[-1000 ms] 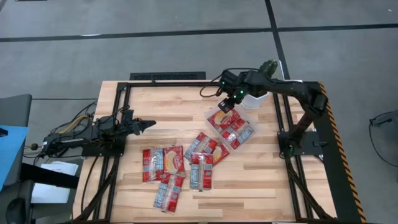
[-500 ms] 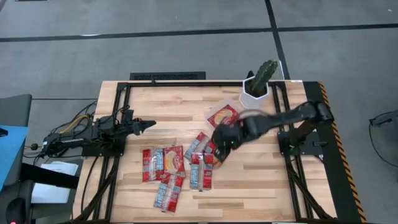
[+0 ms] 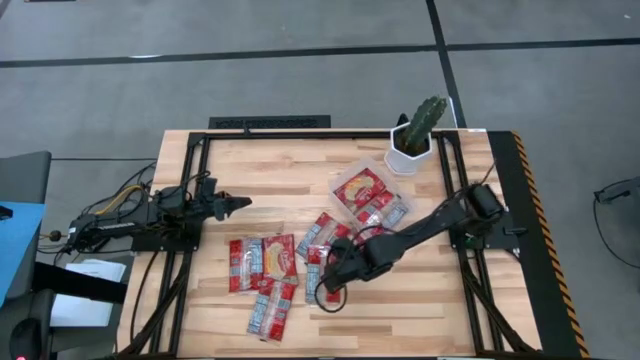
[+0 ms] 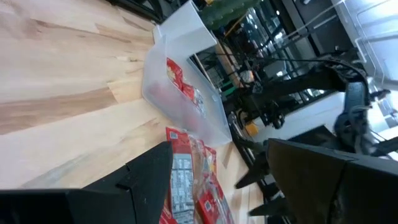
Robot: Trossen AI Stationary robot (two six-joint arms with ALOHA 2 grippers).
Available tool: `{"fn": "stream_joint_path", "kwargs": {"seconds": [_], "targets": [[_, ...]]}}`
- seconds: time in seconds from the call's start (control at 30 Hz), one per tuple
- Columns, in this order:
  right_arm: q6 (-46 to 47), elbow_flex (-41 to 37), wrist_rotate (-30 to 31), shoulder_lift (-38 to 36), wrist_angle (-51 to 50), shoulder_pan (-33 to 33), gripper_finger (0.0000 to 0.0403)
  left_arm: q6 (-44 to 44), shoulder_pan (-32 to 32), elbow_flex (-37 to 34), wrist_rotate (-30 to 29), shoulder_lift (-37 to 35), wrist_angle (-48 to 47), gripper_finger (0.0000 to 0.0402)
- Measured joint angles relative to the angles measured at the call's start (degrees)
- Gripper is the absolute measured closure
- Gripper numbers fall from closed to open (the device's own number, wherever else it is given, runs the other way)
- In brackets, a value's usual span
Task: Sort popcorn bags into baskets
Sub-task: Put the red popcorn pack into the transparent bin
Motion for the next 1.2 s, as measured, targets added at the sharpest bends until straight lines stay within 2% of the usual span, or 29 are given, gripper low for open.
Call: {"fn": "stream_joint_path", "kwargs": {"seconds": [0.2,0.33,0.43,0.57,0.8,0.87,0.97,1.2], "targets": [[3.4,0.0,-0.2,5.2,3.1,-0.4,0.0081,-0.3,0.0,0.0,1.0,0.0,-0.2,0.0153],[2.7,0.0,-1.8,8.1,11.9,-0.5,0.0082,-0.3,0.0,0.0,1.0,0.0,-0.2,0.0153],[3.5,0.3,-2.7,9.8,13.5,-0.8,0.0098,-0.2,0.0,0.0,1.0,0.0,-0.2,0.0153],[4.8,0.3,-3.4,10.9,13.0,-0.9,0.0165,-0.3,0.0,0.0,1.0,0.0,-0.2,0.0153],[0.1,0.2,-5.1,10.0,14.2,-2.0,0.0371,-0.3,0.0,0.0,0.7,0.0,-0.2,0.0153],[-0.9,0.1,-5.1,9.3,14.0,-2.2,0.0385,-0.3,0.0,0.0,0.7,0.0,-0.2,0.0153],[-0.4,-0.1,-5.3,7.8,12.3,-2.6,0.0378,-0.3,0.0,0.0,0.6,0.0,-0.2,0.0153],[-1.1,-0.2,-3.7,1.3,10.7,-3.2,0.0392,-0.2,0.0,0.0,0.6,0.0,-0.2,0.0153]]}}
